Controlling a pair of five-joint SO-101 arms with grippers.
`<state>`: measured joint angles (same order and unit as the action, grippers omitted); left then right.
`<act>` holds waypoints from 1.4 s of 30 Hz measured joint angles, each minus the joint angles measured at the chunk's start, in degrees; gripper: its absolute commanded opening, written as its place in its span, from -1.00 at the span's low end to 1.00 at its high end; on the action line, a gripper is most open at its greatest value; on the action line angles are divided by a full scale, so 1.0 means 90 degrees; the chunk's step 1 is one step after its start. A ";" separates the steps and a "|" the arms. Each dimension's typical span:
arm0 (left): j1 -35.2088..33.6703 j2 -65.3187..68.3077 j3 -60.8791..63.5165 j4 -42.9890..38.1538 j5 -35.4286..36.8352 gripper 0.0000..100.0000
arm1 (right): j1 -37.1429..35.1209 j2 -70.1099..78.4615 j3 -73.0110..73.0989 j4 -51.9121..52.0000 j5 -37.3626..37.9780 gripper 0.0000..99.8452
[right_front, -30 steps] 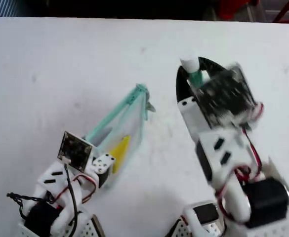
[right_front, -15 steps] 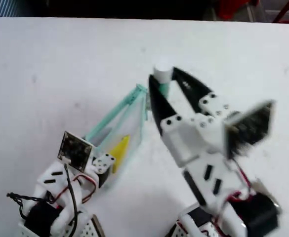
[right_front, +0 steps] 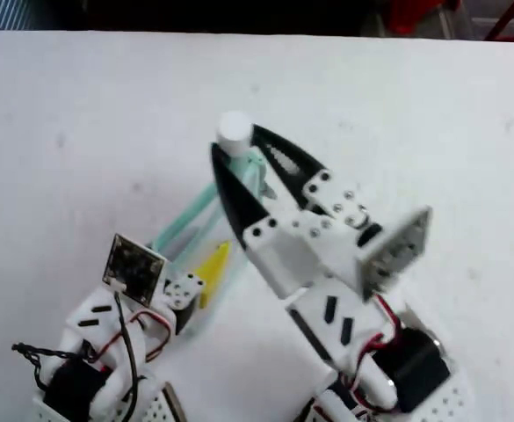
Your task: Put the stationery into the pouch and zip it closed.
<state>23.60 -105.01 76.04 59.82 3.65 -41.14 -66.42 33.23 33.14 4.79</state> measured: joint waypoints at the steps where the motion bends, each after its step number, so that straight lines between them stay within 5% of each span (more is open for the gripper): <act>1: 0.0000 0.0000 0.0000 0.0000 0.0000 -0.51 | -0.0049 0.0098 -0.0029 -0.0010 0.0000 -0.97; 37: 0.0010 0.0010 0.0000 0.0039 0.0039 -0.49 | -0.0957 0.0156 0.0576 0.1045 -0.0352 -0.96; 42: 0.0010 0.0010 0.0000 0.0039 0.0039 -0.49 | -0.0967 0.0156 0.0576 0.1045 -0.0352 -0.58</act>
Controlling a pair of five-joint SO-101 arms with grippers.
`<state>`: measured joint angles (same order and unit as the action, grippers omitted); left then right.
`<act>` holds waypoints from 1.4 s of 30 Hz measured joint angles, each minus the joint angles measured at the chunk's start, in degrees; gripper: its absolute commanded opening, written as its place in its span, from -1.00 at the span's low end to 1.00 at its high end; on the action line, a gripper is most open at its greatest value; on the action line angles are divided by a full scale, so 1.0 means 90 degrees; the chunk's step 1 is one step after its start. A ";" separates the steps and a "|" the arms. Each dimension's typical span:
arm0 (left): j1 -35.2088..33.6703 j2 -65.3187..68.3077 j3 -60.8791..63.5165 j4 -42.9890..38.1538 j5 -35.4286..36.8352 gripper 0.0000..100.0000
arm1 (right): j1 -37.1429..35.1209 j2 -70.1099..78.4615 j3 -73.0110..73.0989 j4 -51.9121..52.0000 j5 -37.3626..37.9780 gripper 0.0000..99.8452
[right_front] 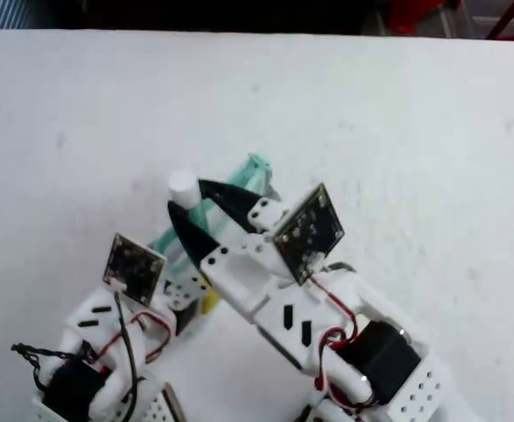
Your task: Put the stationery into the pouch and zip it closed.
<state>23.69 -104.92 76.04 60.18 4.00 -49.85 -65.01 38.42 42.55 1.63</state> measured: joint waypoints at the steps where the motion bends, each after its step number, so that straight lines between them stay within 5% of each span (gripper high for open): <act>1: 0.0000 0.0000 0.0000 0.0000 0.0000 -0.49 | 0.0000 0.0000 0.0000 0.0010 0.0000 -0.49; 18: -0.0010 0.0000 0.0000 0.0000 0.0000 -0.54 | 0.0049 0.0000 -0.0283 0.0352 0.0117 -0.48; 24: -0.0010 0.0000 0.0000 -0.0029 0.0000 -0.97 | 0.1241 -0.0029 -0.1524 0.1348 0.0117 -0.48; 37: 0.0029 0.0068 0.0010 -0.0195 -0.0664 -0.96 | 0.2657 -0.0078 -0.1836 0.3214 0.2198 -0.49; 42: 0.0029 0.0068 0.0010 -0.0195 -0.0664 -0.96 | 0.2608 0.0176 -0.2335 0.3878 0.1797 -0.62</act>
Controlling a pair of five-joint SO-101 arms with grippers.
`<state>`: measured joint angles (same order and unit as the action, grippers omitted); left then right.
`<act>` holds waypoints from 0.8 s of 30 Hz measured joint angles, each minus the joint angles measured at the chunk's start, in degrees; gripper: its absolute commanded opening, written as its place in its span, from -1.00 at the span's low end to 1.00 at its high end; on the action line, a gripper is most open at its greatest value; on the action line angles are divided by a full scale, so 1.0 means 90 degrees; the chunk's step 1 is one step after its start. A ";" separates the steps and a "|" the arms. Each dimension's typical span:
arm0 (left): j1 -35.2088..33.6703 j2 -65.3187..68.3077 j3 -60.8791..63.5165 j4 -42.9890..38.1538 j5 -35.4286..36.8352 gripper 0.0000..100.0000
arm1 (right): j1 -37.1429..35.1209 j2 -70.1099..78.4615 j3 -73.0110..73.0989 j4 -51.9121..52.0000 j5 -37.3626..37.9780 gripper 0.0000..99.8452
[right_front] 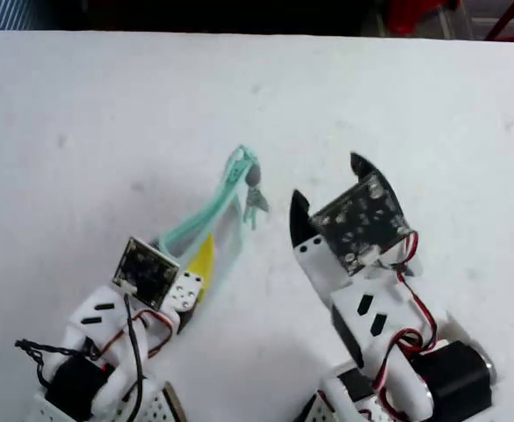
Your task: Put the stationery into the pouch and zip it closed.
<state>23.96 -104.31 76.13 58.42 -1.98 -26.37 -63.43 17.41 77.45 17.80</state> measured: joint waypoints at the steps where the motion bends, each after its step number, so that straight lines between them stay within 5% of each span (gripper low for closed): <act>1: 0.0000 0.0000 0.0000 0.0000 0.0000 -0.96 | -0.0166 0.0127 -0.0264 0.0107 -0.0234 -0.58; 6: 0.0000 0.0000 0.0000 0.0000 0.0000 -0.95 | -0.1123 0.2002 -0.2081 0.1162 -0.1709 -0.29; 12: 0.0000 0.0000 0.0000 0.0000 0.0000 -0.95 | -0.1553 0.4708 -0.4435 0.2178 -0.4122 -0.30; 24: 0.0000 0.0000 0.0000 0.0000 0.0000 -0.95 | -0.2139 0.5939 -0.4972 0.2208 -0.4454 -0.30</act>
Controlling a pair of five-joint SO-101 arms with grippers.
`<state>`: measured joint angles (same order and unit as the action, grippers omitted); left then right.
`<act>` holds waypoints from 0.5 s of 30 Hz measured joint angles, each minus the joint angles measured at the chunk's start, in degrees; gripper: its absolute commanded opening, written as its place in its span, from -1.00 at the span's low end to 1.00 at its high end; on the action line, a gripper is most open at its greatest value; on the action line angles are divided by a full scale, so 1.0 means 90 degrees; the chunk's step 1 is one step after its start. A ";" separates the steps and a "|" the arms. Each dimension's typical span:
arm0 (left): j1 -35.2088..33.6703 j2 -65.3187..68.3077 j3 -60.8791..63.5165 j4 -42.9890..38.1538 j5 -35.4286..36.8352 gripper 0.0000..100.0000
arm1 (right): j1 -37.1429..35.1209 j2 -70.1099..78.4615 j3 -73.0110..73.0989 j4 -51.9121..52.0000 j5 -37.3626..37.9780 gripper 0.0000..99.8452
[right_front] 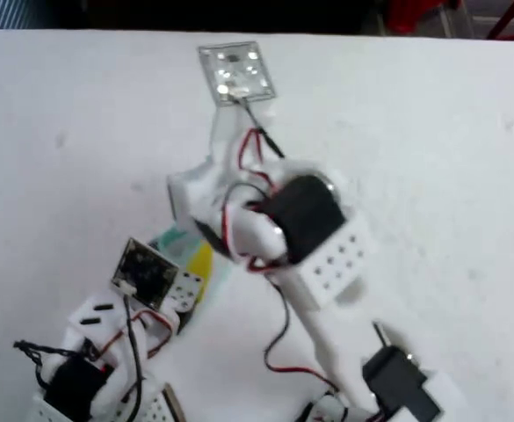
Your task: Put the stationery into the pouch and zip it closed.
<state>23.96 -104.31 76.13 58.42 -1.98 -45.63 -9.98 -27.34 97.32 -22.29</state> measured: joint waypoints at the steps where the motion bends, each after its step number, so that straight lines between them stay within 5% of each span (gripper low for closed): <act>1: 0.0000 0.0000 0.0000 0.0000 0.0000 -0.95 | 0.0000 0.0059 0.0000 0.0000 0.0000 -0.30; 6: 0.0000 0.0000 0.0000 0.0000 0.0000 -0.95 | -0.0205 0.0147 0.0488 0.0000 0.0000 -0.36; 10: 0.0000 0.0000 0.0000 0.0000 -0.0010 -0.95 | -0.0107 0.0117 0.0791 0.0000 0.0000 -0.97; 15: 0.0010 0.0000 0.0000 0.0000 -0.0059 -0.77 | -0.0010 -0.0059 0.0996 0.0000 0.0635 -0.92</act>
<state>24.04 -104.31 76.13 58.42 -2.51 -45.71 -10.51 -18.37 97.32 -16.57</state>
